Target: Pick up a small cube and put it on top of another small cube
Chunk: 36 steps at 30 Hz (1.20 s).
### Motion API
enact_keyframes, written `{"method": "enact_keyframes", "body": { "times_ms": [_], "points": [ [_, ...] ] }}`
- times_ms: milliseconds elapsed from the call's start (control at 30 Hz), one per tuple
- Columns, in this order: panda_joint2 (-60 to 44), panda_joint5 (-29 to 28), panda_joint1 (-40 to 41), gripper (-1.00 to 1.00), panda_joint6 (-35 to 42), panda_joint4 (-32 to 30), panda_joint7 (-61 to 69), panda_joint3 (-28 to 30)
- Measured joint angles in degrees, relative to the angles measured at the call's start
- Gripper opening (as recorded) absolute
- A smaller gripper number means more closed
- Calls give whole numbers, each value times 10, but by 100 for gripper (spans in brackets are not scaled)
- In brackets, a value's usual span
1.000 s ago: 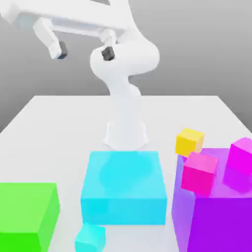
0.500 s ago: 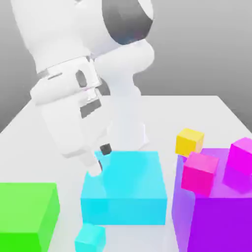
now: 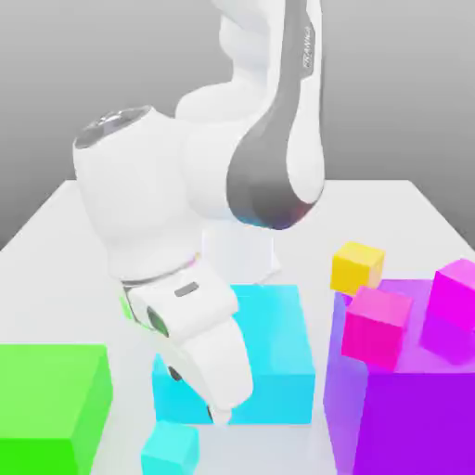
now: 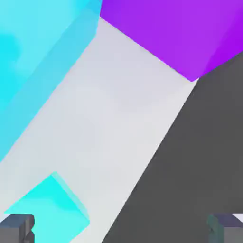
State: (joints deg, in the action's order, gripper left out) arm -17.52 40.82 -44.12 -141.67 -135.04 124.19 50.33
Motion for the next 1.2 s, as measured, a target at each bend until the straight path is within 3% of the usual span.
{"method": "enact_keyframes", "body": {
  "times_ms": [367,533,567,767,967,1200],
  "points": [
    [-52,-61,39,0,-68,-19,236,-43],
    [-124,17,106,0,-113,2,325,-125],
    [-140,36,121,-100,-124,8,340,-145],
    [-149,45,129,-100,-129,11,345,-155],
    [-65,-59,50,-100,-82,-18,271,-55],
    [-10,-122,-17,-100,-37,-1,153,8]
  ]
}}
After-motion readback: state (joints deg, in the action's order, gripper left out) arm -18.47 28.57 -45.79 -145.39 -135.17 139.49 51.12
